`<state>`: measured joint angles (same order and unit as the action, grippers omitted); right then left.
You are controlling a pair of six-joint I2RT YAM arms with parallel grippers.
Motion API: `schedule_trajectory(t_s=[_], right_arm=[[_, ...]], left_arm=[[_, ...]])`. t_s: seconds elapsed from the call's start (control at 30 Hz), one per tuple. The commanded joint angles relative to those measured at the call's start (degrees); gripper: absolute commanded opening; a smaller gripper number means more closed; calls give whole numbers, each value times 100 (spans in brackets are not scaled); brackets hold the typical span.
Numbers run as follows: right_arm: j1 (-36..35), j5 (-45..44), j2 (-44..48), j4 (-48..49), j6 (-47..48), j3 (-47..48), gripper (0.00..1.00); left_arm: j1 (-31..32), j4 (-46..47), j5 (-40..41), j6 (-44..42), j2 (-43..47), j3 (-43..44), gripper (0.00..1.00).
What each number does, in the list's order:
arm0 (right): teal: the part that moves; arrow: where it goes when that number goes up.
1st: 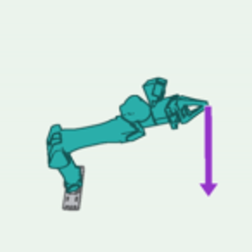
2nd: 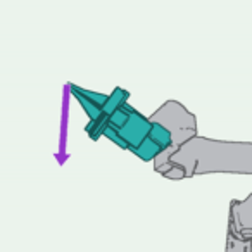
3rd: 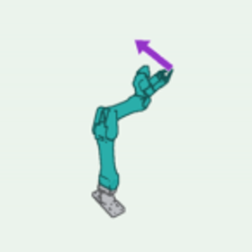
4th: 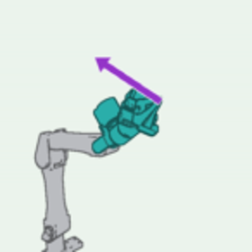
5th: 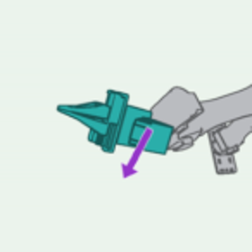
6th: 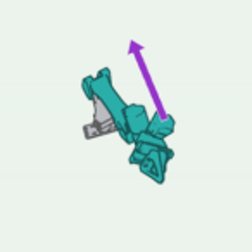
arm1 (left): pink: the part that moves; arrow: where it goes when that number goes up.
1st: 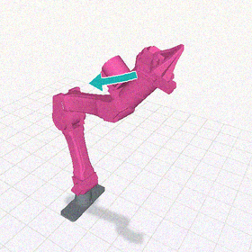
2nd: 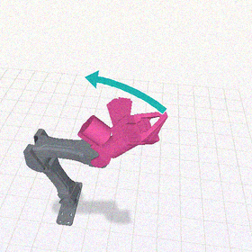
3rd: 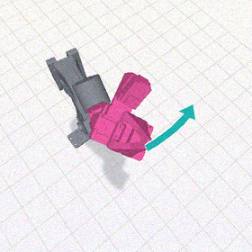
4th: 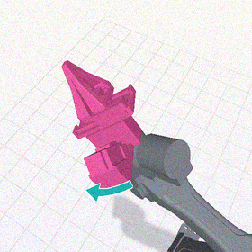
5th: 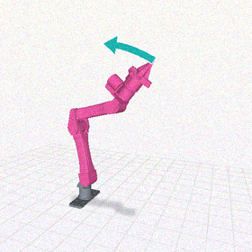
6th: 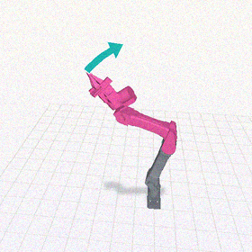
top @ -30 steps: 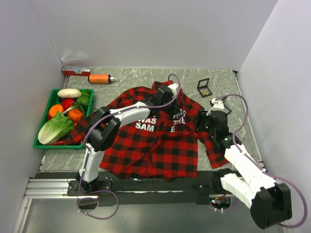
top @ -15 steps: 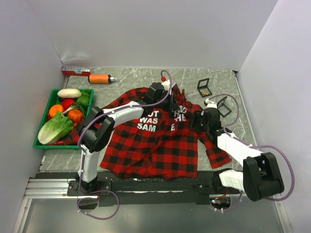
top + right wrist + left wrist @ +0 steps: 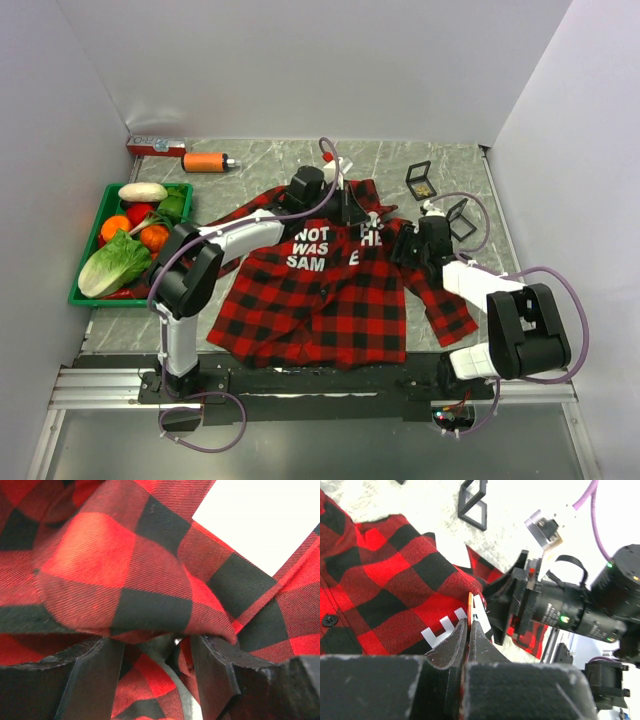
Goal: Pin the brooch onto the clothing
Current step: Cross the brooch over the flattened clothing, then pin the brooch onto the flattened clothing.
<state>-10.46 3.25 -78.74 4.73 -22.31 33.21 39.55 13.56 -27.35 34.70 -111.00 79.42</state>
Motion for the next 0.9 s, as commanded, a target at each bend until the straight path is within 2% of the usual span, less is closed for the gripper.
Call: schedule_trajectory(t_s=[0.0,0.4,0.5,0.7,0.87], right_arm=[[132,115,-89,89,-99,335,60],[176,203,-168,36,-90,397,59],[176,404,121,10,68,335,59],[369,1274,1439,-165,121,160,65],[685,2240,2205,212,-2,-86,67]], left_arm=[[-53,831,-376,230,474,-93,1],[-193,2071,-595,819,746,-541,1],[-246,2098,-701,907,720,-541,1],[-386,1843,-763,907,738,-664,1],[-474,1887,-894,960,790,-822,1]])
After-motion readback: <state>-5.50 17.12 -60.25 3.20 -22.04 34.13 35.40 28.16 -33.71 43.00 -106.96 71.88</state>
